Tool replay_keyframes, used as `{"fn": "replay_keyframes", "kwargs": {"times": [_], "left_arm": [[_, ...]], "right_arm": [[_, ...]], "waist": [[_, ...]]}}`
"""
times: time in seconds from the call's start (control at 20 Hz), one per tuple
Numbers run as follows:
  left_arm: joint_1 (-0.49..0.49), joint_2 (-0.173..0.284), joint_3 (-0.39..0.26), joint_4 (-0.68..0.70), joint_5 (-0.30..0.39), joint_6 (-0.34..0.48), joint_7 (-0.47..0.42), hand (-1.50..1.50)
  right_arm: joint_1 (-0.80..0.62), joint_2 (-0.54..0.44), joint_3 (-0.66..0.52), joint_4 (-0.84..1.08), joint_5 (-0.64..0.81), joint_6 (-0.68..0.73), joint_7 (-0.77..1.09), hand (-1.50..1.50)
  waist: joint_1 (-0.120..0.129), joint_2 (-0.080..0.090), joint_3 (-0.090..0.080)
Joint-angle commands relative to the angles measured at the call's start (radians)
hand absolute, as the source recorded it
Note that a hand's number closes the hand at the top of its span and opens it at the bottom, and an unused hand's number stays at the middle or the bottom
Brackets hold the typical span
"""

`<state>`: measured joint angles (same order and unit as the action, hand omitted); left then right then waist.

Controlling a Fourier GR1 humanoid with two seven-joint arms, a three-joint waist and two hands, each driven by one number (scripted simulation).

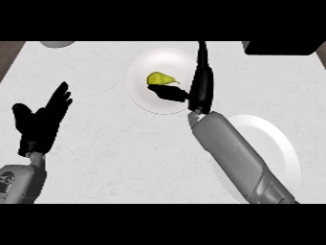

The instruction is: Pick the pear from the plate and place it in the plate

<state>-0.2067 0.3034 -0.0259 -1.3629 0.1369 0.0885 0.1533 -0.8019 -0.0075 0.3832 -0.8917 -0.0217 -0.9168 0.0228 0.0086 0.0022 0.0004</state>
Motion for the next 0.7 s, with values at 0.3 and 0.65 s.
{"fn": "replay_keyframes", "kwargs": {"times": [0.3,0.65], "left_arm": [[0.048,-0.039,0.023,-0.051,-0.038,-0.013,0.016,0.0],[0.047,-0.085,0.022,-0.022,-0.068,-0.017,-0.014,0.0]], "right_arm": [[0.176,-0.067,-0.058,-0.146,0.097,0.087,-0.003,-1.5],[0.258,-0.08,-0.102,-0.173,0.129,0.158,0.008,-1.5]], "waist": [[-0.011,-0.004,-0.001],[-0.01,-0.003,-0.001]]}}
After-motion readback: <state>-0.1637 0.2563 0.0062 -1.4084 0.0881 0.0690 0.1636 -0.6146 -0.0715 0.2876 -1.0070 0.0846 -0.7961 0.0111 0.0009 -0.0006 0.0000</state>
